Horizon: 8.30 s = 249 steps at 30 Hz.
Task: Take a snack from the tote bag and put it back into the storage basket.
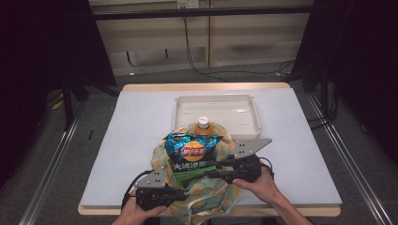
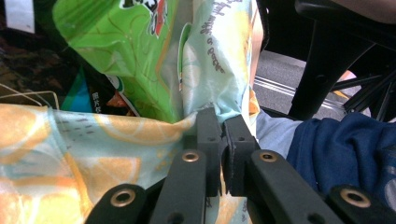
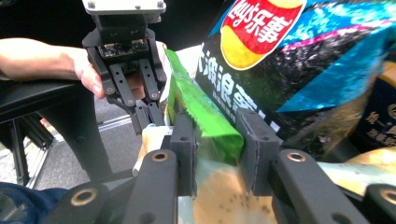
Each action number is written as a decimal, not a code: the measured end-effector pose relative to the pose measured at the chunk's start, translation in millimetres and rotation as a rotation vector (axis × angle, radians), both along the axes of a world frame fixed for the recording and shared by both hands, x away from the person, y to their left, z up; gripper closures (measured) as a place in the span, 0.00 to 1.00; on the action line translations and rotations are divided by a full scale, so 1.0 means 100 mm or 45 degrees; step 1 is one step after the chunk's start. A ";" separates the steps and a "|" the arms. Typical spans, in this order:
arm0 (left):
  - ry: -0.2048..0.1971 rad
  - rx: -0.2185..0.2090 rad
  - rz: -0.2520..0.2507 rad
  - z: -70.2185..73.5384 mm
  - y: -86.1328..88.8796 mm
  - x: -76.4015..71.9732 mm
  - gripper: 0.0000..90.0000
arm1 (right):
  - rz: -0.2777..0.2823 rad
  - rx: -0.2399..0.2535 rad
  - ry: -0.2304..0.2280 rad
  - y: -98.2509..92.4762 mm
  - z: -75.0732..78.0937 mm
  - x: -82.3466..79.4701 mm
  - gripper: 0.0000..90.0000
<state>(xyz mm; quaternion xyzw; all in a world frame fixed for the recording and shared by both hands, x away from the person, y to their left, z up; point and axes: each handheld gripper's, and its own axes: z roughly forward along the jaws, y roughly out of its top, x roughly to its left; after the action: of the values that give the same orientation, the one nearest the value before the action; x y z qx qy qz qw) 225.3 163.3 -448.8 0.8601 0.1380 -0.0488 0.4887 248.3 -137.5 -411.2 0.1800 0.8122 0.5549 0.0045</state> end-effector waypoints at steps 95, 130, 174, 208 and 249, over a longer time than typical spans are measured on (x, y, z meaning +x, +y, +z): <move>-0.125 -0.258 0.258 0.28 0.30 0.03 0.46 | -0.222 0.288 -0.234 -0.31 1.04 0.25 0.99; -0.116 -0.258 0.596 0.12 0.92 0.38 0.04 | -0.321 0.263 -0.288 -0.62 1.48 0.85 0.99; -0.209 -0.155 0.672 0.07 1.07 0.42 0.04 | -0.453 0.111 -0.175 -0.38 0.78 2.13 0.99; -0.204 -0.165 0.702 0.08 1.10 0.39 0.04 | -0.565 -0.006 -0.054 -0.13 0.12 2.73 0.98; -0.228 -0.157 0.702 0.09 1.11 0.36 0.04 | -0.697 -0.183 0.063 0.04 -0.42 3.14 0.73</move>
<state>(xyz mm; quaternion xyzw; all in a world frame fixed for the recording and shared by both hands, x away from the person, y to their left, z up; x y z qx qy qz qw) 260.9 274.7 -439.3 0.7598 0.3195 0.1534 0.5451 561.9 -133.7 -452.7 0.4055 0.7705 0.4694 0.1470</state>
